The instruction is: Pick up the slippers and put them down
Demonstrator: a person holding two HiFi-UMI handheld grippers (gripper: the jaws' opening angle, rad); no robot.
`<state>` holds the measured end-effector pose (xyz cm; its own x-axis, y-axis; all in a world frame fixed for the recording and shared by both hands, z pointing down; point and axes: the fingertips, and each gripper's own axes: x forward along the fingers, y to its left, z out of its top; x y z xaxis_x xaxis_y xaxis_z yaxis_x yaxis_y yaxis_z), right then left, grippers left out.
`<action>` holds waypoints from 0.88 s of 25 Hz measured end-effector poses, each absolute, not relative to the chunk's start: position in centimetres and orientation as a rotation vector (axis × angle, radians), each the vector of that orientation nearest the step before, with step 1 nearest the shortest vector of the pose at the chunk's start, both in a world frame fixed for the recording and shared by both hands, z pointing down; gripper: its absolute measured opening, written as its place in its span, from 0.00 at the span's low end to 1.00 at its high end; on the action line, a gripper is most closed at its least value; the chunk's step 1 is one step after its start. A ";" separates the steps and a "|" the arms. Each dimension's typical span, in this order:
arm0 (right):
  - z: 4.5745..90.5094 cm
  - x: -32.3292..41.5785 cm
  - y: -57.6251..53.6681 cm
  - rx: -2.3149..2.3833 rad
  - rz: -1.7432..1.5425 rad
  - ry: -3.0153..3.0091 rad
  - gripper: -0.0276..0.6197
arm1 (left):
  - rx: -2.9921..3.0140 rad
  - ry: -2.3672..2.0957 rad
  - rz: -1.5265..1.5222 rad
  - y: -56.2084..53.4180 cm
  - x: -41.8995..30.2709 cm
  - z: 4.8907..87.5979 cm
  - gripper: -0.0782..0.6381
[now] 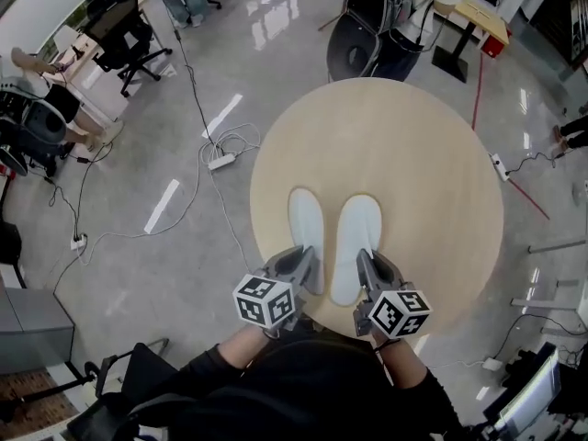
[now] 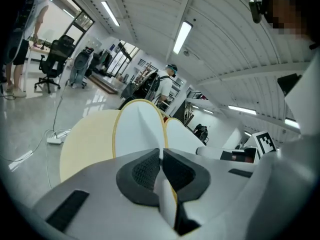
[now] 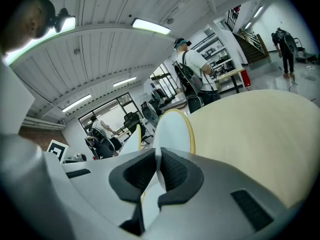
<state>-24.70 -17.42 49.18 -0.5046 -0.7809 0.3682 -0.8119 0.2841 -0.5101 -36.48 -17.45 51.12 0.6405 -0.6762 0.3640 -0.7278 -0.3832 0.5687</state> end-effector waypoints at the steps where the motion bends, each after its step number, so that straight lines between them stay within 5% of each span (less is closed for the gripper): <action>1: 49.1 -24.3 -17.2 1.564 1.034 -2.471 0.09 | 2.153 -1.069 0.091 -17.5 -36.2 50.9 0.16; 22: 45.1 -14.8 -13.7 1.627 0.982 -2.583 0.09 | 2.293 -1.048 0.108 -14.7 -25.8 46.4 0.16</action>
